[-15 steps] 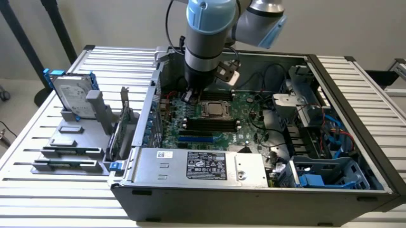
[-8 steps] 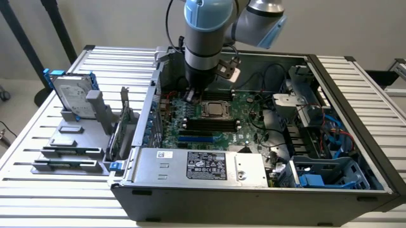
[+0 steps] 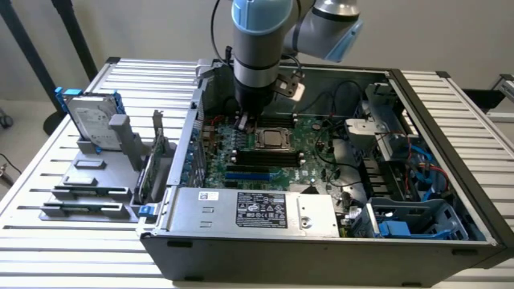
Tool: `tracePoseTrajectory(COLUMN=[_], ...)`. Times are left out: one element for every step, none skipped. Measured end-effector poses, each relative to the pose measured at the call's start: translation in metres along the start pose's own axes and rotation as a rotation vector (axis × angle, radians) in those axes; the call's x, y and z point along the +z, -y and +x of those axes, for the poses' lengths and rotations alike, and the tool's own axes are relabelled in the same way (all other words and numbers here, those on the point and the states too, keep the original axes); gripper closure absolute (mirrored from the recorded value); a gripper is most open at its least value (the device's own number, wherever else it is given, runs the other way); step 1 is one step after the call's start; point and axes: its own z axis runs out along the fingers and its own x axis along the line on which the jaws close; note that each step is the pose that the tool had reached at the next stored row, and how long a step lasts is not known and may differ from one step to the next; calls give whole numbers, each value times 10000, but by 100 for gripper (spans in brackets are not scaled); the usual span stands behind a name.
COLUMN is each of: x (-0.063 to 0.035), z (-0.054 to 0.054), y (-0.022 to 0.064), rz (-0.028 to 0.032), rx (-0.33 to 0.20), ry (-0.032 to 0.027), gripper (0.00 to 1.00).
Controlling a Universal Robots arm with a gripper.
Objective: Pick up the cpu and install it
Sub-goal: 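Install the first cpu locking lever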
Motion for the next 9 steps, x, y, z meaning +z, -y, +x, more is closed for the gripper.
tracePoseTrajectory(x=[-4,-8,-12,-16,-20,-23,-24,-25,-26], z=[3,6,9,11,13,17,21,25,29], y=[2,3,4,5,6,7,9,11,12], rz=[-32,-61,-92,-126,-159,-191,-219,-248,-279], rx=[-49,-93,-135,-174,-210,-252,-295,-342,-392], ry=[64,136,228,333,426,508,571,624,672], gripper=[89,89,89,89,89,89,89,89,89])
